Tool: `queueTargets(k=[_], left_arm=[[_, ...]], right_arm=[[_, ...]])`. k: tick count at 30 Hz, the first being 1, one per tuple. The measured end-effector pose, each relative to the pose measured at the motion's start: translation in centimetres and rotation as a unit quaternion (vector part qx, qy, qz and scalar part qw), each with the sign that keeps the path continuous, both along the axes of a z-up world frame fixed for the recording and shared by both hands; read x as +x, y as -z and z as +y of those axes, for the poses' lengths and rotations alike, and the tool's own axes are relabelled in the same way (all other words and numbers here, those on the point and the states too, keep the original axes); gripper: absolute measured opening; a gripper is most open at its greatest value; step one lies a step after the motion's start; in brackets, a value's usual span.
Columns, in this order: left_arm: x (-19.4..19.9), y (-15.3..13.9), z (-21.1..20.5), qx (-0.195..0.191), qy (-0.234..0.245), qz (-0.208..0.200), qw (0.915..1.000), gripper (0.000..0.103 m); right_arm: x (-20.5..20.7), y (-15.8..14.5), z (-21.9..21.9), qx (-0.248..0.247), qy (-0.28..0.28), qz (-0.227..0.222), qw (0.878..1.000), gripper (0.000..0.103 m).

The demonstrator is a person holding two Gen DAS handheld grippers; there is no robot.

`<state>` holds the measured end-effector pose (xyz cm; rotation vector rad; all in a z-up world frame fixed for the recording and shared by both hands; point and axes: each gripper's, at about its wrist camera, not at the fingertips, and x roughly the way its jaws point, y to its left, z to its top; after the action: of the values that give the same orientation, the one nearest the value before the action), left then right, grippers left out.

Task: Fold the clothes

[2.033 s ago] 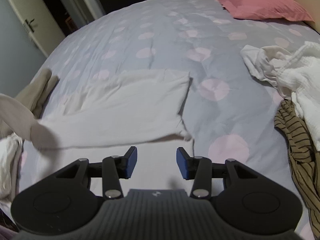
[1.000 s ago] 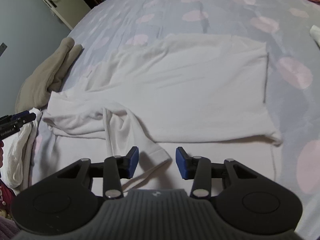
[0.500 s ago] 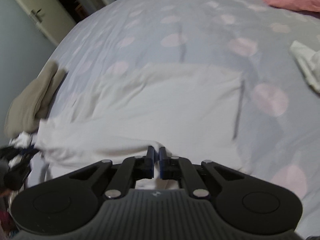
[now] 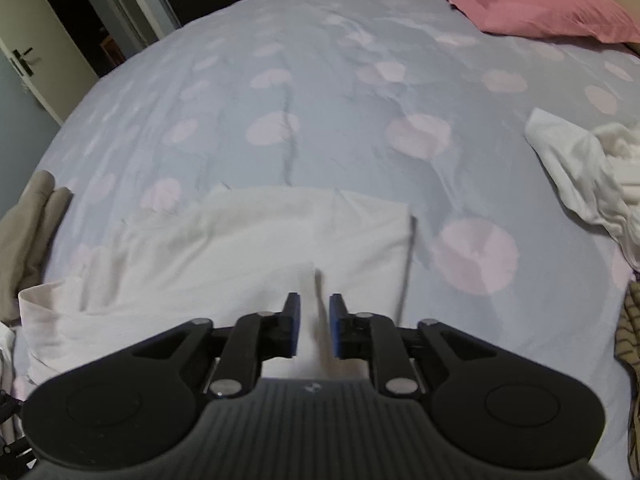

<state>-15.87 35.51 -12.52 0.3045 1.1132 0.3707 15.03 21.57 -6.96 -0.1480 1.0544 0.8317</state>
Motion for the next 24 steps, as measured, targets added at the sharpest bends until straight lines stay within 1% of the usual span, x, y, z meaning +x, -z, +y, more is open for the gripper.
queueTargets(k=[2,3,5,7,8,10,11,12,14,17,20,22,23,24], left_arm=[[-0.5,-1.5,0.9,-0.034,-0.022,-0.043,0.9983,0.023],[-0.6,-2.5,1.5,-0.049,-0.037,-0.067,0.9959,0.024],[-0.8,-4.0,3.1,-0.064,-0.070,-0.105,0.9899,0.028],[-0.8,-5.4,4.7,-0.076,-0.103,-0.139,0.9820,0.029],[-0.6,-5.7,5.8,-0.074,-0.118,-0.143,0.9798,0.029],[-0.3,-6.2,7.5,-0.077,-0.145,-0.154,0.9744,0.031],[-0.3,-6.3,8.3,-0.084,-0.154,-0.160,0.9715,0.035],[-0.2,-6.3,9.2,-0.091,-0.165,-0.167,0.9678,0.042],[-0.2,-5.8,10.8,-0.100,-0.188,-0.174,0.9616,0.043],[-0.1,-4.5,12.5,-0.108,-0.217,-0.180,0.9534,0.043],[0.2,-3.8,13.5,-0.120,-0.226,-0.199,0.9460,0.043],[0.4,-3.3,13.5,-0.129,-0.227,-0.198,0.9450,0.033],[0.5,-3.0,13.6,-0.133,-0.227,-0.197,0.9445,0.020],[0.5,-2.8,13.6,-0.137,-0.228,-0.198,0.9435,0.011]], right_arm=[[0.3,0.2,-0.7,0.004,0.008,0.005,1.000,0.025],[0.4,0.2,-1.0,0.006,0.011,0.008,1.000,0.025],[0.5,0.4,-1.5,0.011,0.015,0.014,1.000,0.028],[0.5,0.7,-1.4,0.012,0.012,0.019,1.000,0.031],[0.4,0.9,-1.4,0.011,0.008,0.019,1.000,0.034],[0.1,1.2,-1.2,0.011,-0.003,0.020,1.000,0.035],[0.0,1.4,-1.2,0.012,-0.010,0.021,1.000,0.036],[0.0,1.5,-1.2,0.013,-0.013,0.021,1.000,0.038],[0.0,1.7,-1.3,0.015,-0.014,0.024,1.000,0.039],[0.0,2.3,-1.4,0.027,-0.015,0.043,0.999,0.040],[-0.5,2.8,-1.3,0.040,-0.032,0.052,0.997,0.040],[-0.9,3.3,-0.9,0.045,-0.042,0.055,0.997,0.038],[-1.0,3.6,-0.7,0.045,-0.045,0.059,0.996,0.029],[-1.2,3.8,-0.6,0.045,-0.049,0.063,0.996,0.016]])
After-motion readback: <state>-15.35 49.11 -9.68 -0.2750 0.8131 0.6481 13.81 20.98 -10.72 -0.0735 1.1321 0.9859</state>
